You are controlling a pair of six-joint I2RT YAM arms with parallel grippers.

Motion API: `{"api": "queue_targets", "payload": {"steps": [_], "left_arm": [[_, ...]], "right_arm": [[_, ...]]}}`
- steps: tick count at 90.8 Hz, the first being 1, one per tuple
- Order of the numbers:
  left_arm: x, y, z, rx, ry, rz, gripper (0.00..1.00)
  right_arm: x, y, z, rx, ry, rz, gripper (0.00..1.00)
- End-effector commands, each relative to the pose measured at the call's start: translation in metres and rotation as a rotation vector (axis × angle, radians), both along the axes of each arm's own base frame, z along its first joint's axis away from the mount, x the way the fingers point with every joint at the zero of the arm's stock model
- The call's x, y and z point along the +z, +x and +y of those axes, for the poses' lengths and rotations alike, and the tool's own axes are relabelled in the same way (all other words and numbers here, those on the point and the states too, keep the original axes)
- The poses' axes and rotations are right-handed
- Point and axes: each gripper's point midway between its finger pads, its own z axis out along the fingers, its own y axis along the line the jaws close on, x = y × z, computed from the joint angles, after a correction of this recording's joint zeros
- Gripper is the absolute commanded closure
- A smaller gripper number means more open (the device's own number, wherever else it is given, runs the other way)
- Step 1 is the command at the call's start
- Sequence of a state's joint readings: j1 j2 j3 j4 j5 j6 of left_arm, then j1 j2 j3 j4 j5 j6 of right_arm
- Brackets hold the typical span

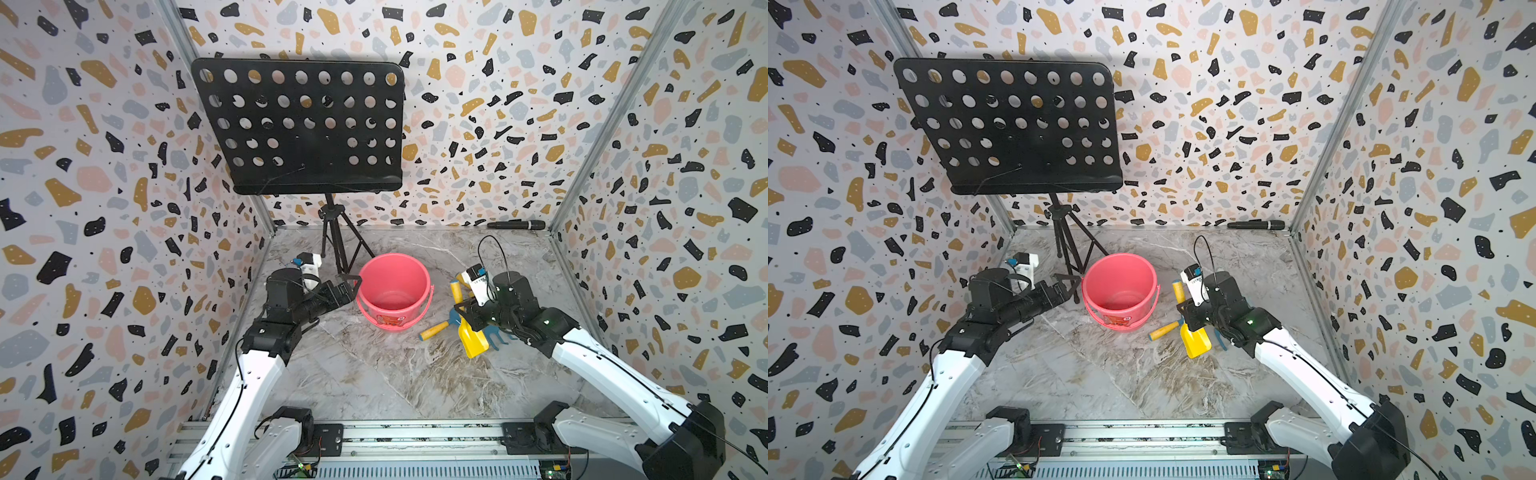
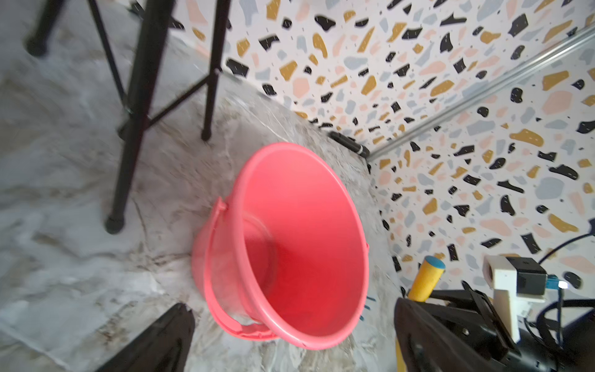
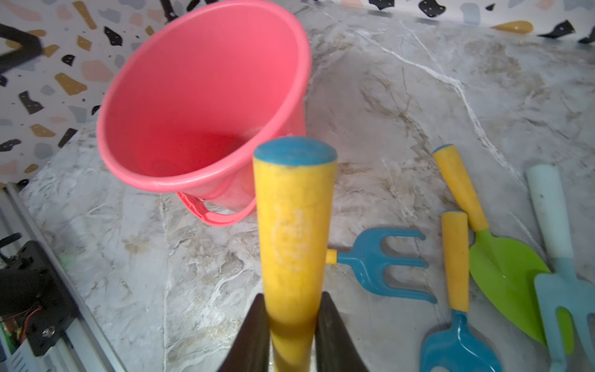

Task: Organize the gardening tools
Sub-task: Pick up the gardening tool from the center of the board.

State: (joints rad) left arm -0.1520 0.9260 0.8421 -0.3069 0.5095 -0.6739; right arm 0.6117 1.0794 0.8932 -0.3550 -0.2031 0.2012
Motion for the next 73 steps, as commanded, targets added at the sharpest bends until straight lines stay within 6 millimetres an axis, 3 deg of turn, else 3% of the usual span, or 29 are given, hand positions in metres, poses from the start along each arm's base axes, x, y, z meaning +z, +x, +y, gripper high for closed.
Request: {"api": "queue_targets", "payload": {"steps": [1,20,34,56,73], "left_arm": [[0.048,-0.017,-0.038,-0.165,-0.113,-0.067,0.01],[0.068,-0.041,-0.082,-0.302,-0.112,-0.093,0.01],[0.071,-0.051,-0.104,-0.375,-0.106,-0.082,0.00],[0.068,-0.057,-0.131,-0.449,-0.087,-0.078,0.00],[0.065,-0.057,-0.141,-0.473,-0.067,-0.081,0.12]], "right_arm": [[0.037,-0.010,0.019,0.120,0.069,-0.097,1.00],[0.053,-0.023,0.042,0.228,0.074,-0.142,1.00],[0.060,-0.029,0.058,0.282,0.062,-0.163,1.00],[0.070,-0.034,0.078,0.335,0.061,-0.186,1.00],[0.073,-0.039,0.090,0.370,0.048,-0.195,1.00]]}}
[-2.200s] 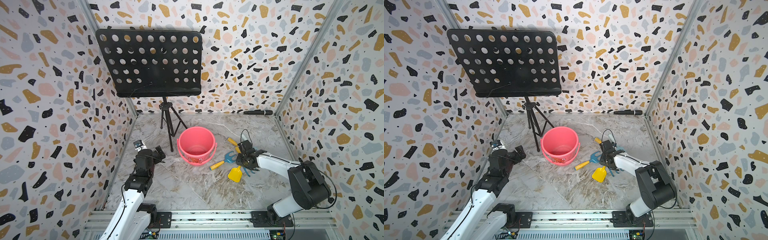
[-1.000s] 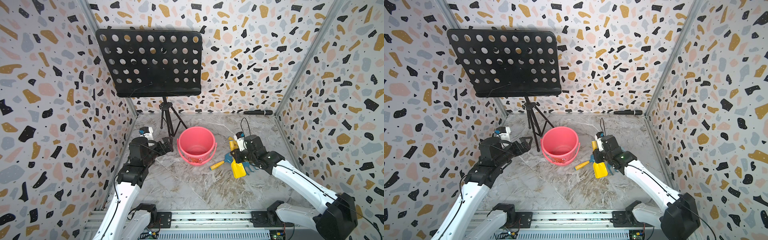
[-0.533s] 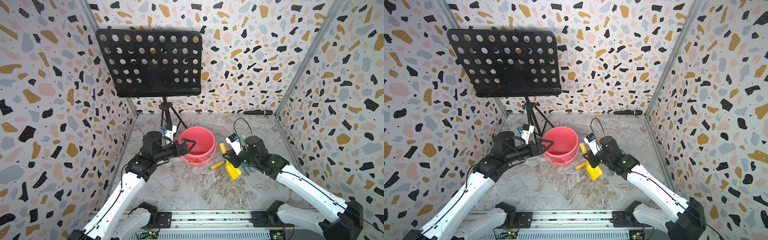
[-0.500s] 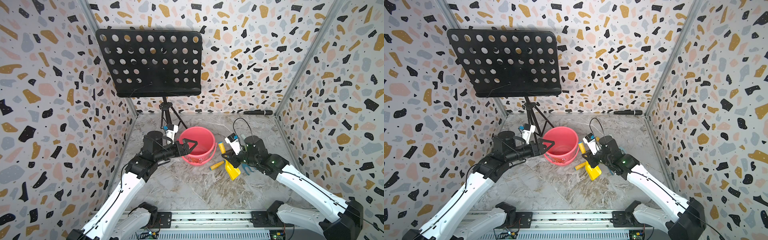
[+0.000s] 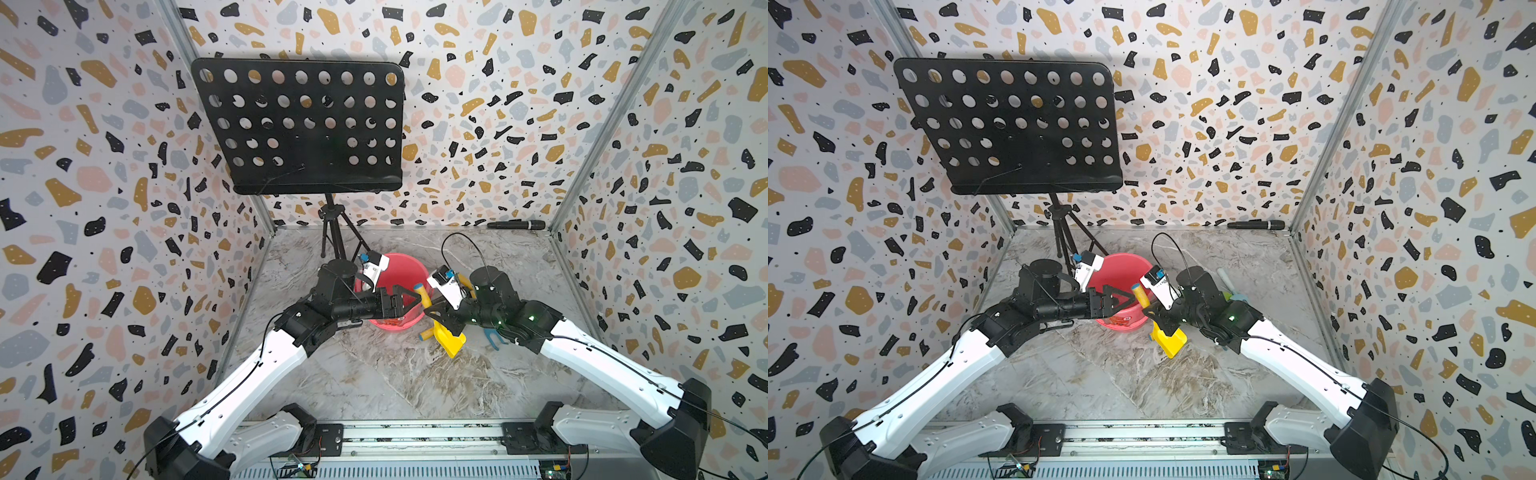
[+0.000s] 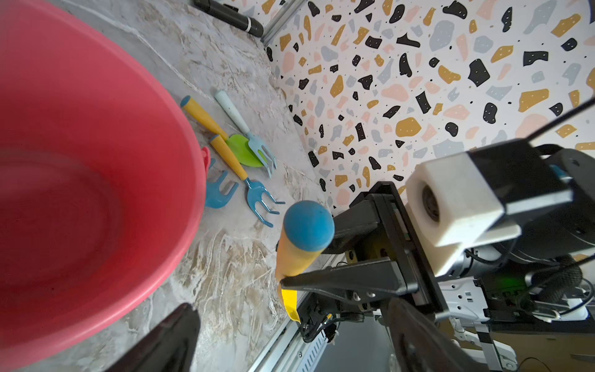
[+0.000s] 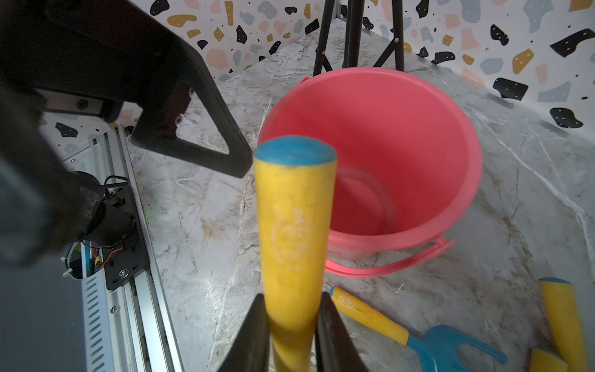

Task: Organize the gardening tools
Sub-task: Pick up the gardening tool from the center of the board.

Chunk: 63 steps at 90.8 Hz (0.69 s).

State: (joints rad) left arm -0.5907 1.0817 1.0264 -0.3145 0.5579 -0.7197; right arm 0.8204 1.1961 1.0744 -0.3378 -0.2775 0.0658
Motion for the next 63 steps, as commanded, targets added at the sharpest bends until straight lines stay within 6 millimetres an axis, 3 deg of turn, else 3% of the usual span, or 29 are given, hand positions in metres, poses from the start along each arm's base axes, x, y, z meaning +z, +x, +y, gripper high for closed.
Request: {"api": "queue_targets", "payload": {"steps": [1,29,63], "left_arm": [[0.030,0.004,-0.005,-0.007,-0.037,-0.100,0.12],[0.024,0.009,-0.010,0.005,-0.051,-0.092,0.40],[0.017,0.014,-0.014,0.022,-0.084,-0.075,0.55]], "right_arm": [[0.026,-0.002,0.008,0.028,0.032,-0.063,1.00],[0.032,-0.007,0.018,0.050,0.033,-0.075,1.00],[0.025,-0.002,0.020,0.033,-0.009,-0.077,1.00]]}}
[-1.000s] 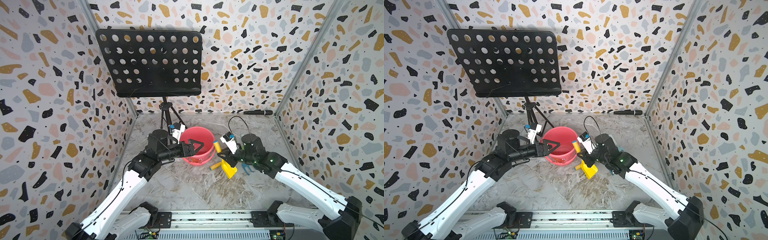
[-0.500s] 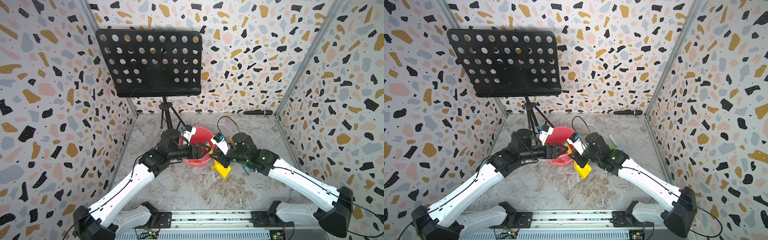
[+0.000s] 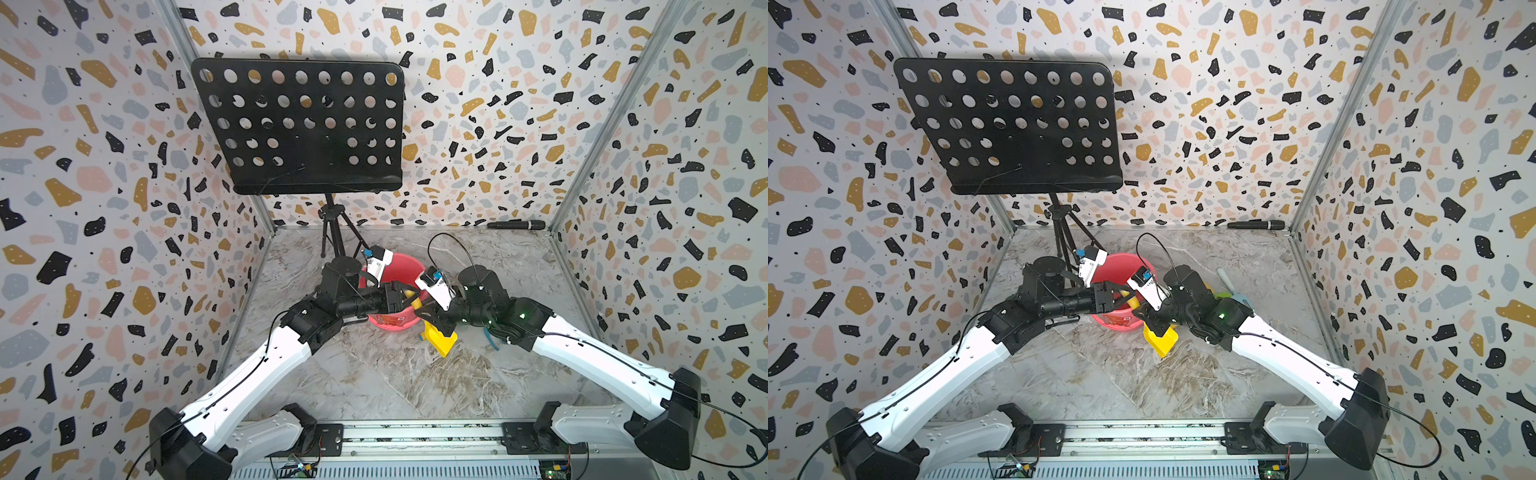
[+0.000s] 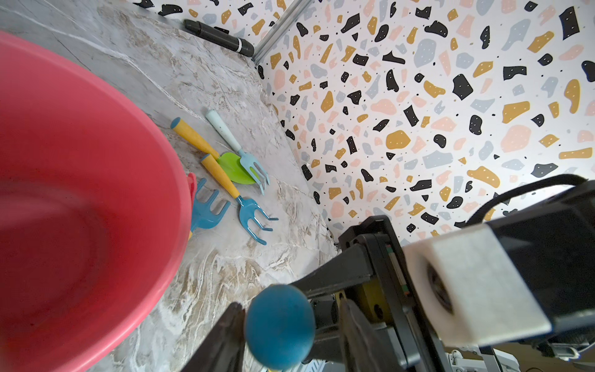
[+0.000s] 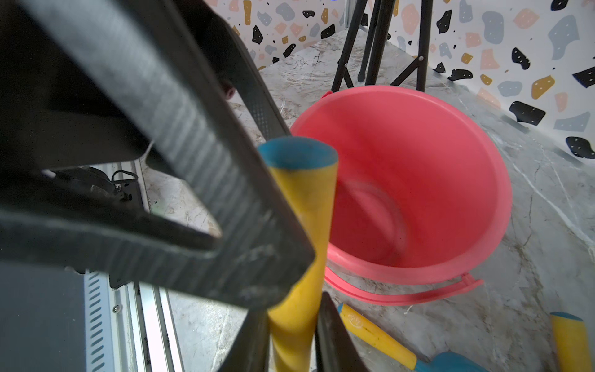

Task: Organize the gardening tools
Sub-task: Pick up the gardening tool from the center of the board.

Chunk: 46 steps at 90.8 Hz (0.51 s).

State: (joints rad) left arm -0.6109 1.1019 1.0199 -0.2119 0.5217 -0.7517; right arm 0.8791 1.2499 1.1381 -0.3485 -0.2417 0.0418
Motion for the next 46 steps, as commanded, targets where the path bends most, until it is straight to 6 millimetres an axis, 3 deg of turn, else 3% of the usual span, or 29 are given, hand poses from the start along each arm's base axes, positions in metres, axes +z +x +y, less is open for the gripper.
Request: {"api": "queue_targets", "payload": {"steps": [1,18,32,39,46], "left_arm": [[0.007,0.003,-0.005,-0.001,-0.041,-0.032,0.57],[0.003,0.004,-0.004,0.012,-0.045,-0.019,0.87],[0.003,0.006,0.001,0.046,-0.047,-0.024,1.00],[0.003,0.007,0.006,0.076,-0.045,-0.029,1.00],[0.004,0.010,0.010,0.107,-0.044,-0.041,1.00]], "right_arm": [[0.019,0.003,0.001,-0.007,0.012,-0.044,1.00],[0.019,0.006,0.001,-0.026,0.011,-0.051,1.00],[0.019,0.010,-0.001,-0.045,0.000,-0.058,1.00],[0.018,0.012,-0.003,-0.058,-0.013,-0.060,0.91],[0.016,0.014,-0.006,-0.077,-0.024,-0.060,0.76]]}}
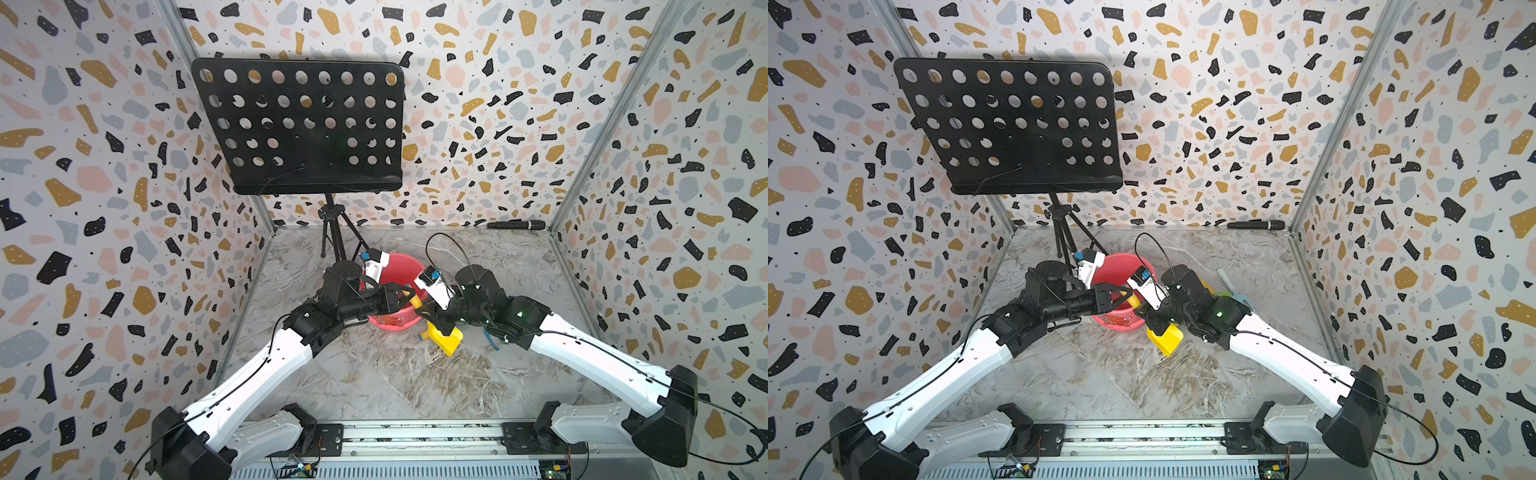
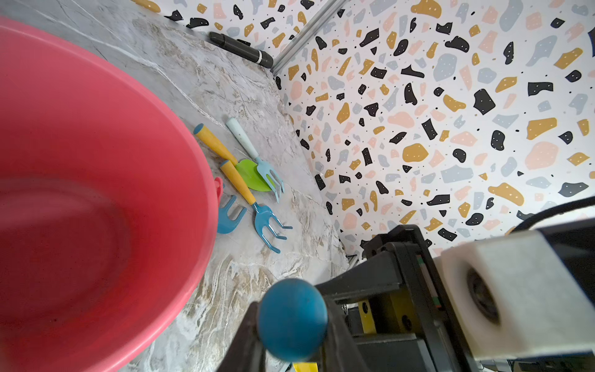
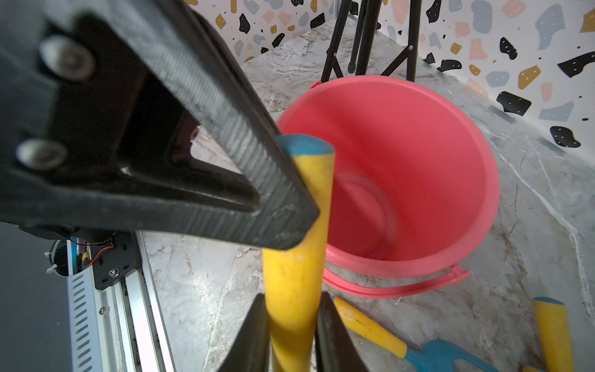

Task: Organize the gardening tools
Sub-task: Pick up the gardening tool from the center of the board.

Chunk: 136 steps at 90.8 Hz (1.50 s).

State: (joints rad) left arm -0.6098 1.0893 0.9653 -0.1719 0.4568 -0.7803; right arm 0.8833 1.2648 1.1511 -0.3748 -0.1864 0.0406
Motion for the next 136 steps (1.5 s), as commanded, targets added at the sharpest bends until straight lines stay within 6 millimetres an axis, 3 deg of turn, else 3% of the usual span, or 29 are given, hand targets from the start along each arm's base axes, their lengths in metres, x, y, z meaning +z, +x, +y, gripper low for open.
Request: {"api": "queue_targets", "payload": {"steps": [1,8,29,51,63,84,114,136], "left_arm": [[0.018,0.001,0.004,0.040,-0.051,-0.056,1.00],[0.022,0.003,0.010,0.073,-0.058,-0.080,1.00],[0.041,0.007,0.035,0.205,-0.193,-0.183,1.00],[0.057,0.003,0.071,0.348,-0.274,-0.300,1.00],[0.068,-0.003,0.092,0.426,-0.335,-0.374,1.00],[0.082,-0.010,0.113,0.509,-0.427,-0.451,1.00],[0.092,-0.014,0.115,0.498,-0.527,-0.451,1.00],[0.093,-0.017,0.113,0.477,-0.585,-0.429,1.00]], "right_arm": [[0.023,0.007,-0.002,-0.036,0.016,-0.055,0.73],[0.024,0.010,-0.009,-0.072,0.004,-0.058,0.55],[0.036,0.009,-0.040,-0.219,0.005,-0.027,0.37],[0.053,0.008,-0.073,-0.491,0.255,0.100,0.15],[0.052,0.003,-0.076,-0.562,0.411,0.221,0.14],[0.062,0.000,-0.054,-0.493,0.645,0.330,0.18],[0.071,0.004,-0.016,-0.334,0.746,0.366,0.28],[0.083,0.013,-0.009,-0.296,0.868,0.333,0.29]]}}
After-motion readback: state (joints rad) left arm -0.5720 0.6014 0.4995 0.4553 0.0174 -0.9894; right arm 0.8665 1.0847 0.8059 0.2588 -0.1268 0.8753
